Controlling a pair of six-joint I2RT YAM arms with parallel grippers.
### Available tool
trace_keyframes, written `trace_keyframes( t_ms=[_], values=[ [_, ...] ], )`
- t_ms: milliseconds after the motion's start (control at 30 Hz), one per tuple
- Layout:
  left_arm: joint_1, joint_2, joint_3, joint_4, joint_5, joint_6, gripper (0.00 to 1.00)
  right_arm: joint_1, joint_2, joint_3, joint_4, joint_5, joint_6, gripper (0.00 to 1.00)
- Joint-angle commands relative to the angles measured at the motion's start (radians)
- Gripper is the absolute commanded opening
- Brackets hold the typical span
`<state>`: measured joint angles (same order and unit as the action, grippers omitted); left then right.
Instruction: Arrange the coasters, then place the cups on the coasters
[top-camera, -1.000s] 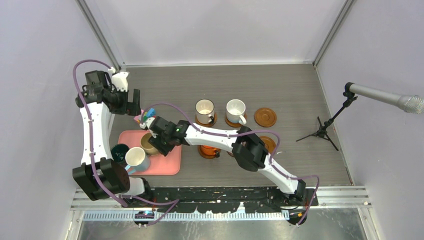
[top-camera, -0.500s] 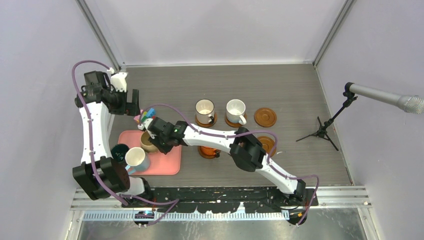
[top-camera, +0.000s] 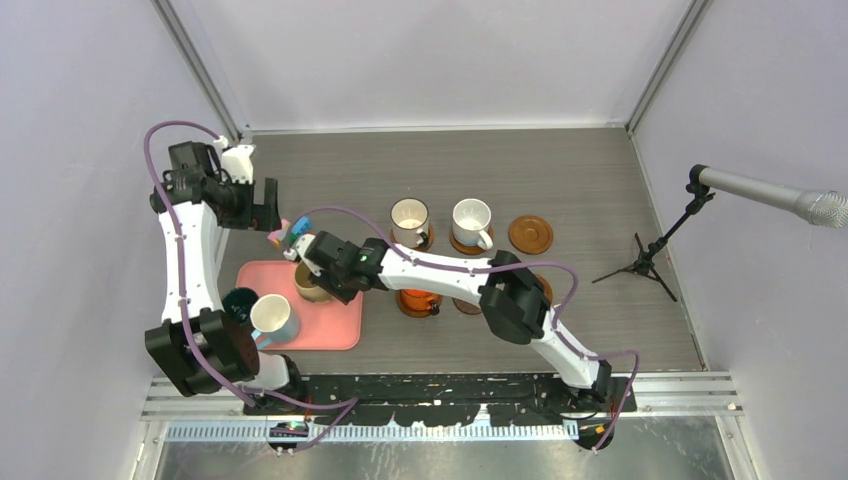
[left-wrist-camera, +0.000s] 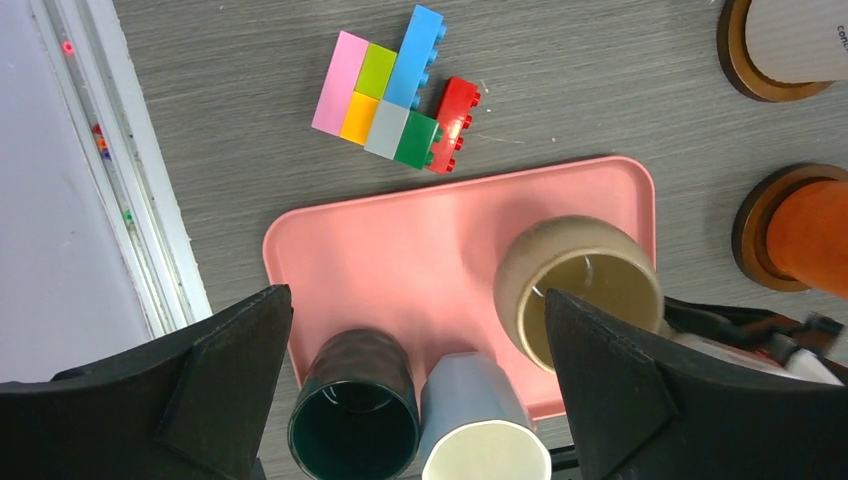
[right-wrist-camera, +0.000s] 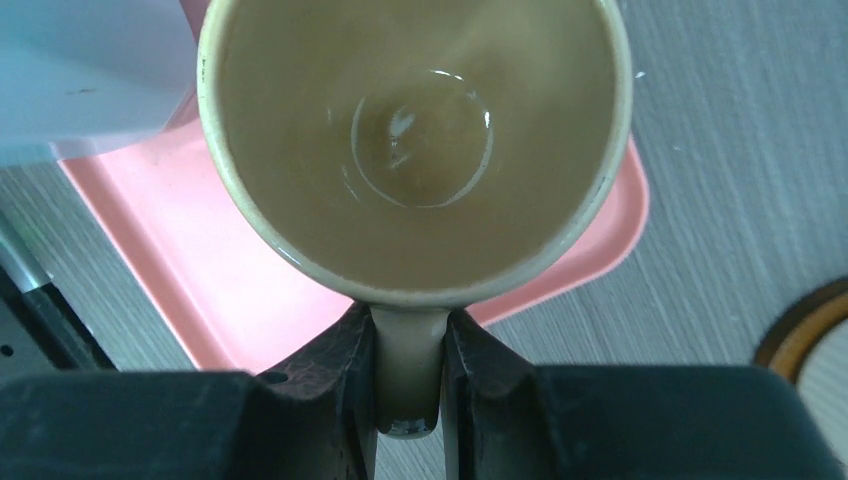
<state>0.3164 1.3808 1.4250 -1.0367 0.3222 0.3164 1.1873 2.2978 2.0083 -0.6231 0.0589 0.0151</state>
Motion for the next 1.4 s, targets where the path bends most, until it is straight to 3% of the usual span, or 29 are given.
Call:
trace_keyframes(
  t_ms=[0,433,967,1133,1367],
  values=[
    [0.009,0.018,0.053,0.013,0.026,-0.028,1.00,-0.013,-0.210,-0.002,0.112,0.025,-0.039,0.00],
    [0.008,0.040,0.098,0.007,0.055,-0.085,1.00,-0.126,-0.605,-0.247,0.056,-0.008,-0.017,0.00],
    [0.008,0.050,0.115,-0.014,0.037,-0.139,1.00,-0.364,-1.198,-0.828,-0.001,0.041,0.036,0.00],
    [0.008,0.070,0.136,-0.020,0.049,-0.174,1.00,-0.413,-1.307,-0.996,0.015,0.047,0.057,0.00],
    [0.009,0.087,0.137,-0.020,0.067,-0.202,1.00,-0.424,-1.310,-1.141,0.071,0.068,0.149,0.00]
  ],
)
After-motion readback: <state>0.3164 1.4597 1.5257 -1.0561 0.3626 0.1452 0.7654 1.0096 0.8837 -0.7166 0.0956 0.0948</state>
